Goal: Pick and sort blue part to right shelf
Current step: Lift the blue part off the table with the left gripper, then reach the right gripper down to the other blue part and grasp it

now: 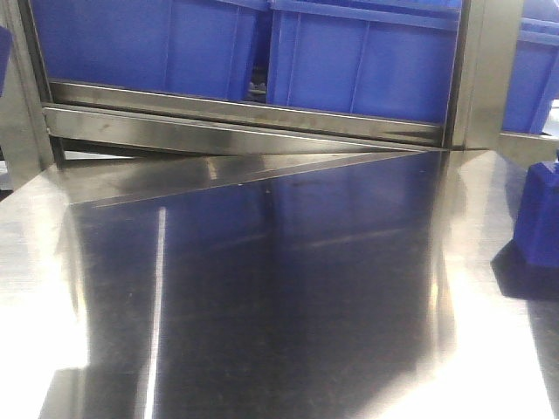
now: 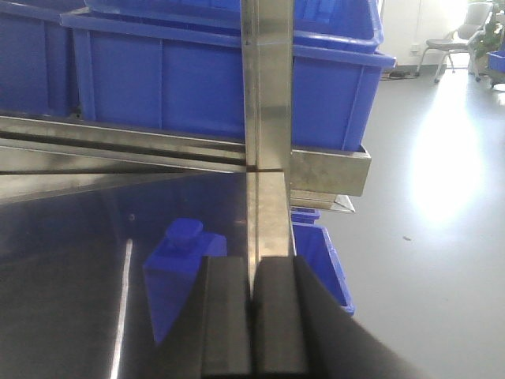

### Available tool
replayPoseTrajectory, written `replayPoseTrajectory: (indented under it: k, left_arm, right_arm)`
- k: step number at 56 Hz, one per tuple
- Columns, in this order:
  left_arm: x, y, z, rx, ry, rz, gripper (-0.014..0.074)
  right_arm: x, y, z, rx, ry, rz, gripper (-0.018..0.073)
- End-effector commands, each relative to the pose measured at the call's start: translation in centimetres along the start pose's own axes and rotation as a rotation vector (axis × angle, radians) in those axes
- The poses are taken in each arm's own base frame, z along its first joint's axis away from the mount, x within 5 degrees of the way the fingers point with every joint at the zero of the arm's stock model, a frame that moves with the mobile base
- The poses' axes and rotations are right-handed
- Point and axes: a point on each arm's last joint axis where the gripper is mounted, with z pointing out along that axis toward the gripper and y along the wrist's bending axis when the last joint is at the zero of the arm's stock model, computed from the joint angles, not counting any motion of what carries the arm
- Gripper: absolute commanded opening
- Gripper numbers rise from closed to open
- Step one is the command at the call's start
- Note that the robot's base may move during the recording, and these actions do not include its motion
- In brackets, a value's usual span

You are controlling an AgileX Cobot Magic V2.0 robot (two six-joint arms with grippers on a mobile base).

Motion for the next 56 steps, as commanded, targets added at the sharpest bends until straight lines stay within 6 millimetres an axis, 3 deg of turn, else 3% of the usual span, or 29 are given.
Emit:
replayPoseTrajectory:
  k: [1,15,28,36,42,49,56]
  left_arm:
    - [-1.5,-0.6,-0.7,0.058,-0.147,0.005,0.0284]
    - [-1.6,-0.6,-0.7,0.069,-0.172,0.005,0.0284]
    - [-1.6,-0.7,-0.7,0.071,-0.177,0.005,0.0284]
    - [-1.6,-0.7,-0.7,0.071,-0.177,0.005,0.0284]
    - [-1.6,-0.7,-0.7,0.071,-0.177,0.005,0.0284]
    - [-1.6,-0.7,-0.7,0.071,-0.177,0.005,0.0284]
    - [-1.6,-0.7,-0.7,0.071,-0.177,0.005,0.0284]
  right_arm:
    - [-3.7,0.3,-0.9,-0.009,-0.105,0.002,0.0049]
    - [-9.6,0.8,-0.8,-0.013,0.044,-0.001,0.0049]
    - [-14.5,2.1,2.6,-0.09,0.395,0.011,0.0066]
    - [-17.0,3.4,5.6,-0.204,0.505,0.015,0.0202]
    - [-18.4,4.0,8.2,-0.229,0.494,0.052,0.0314]
    - [-17.9,3.9,10.5,-0.214,0.522,0.062,0.0394]
    - [-16.9,4.2,12.5,-0.223,0.686,0.079,0.0561]
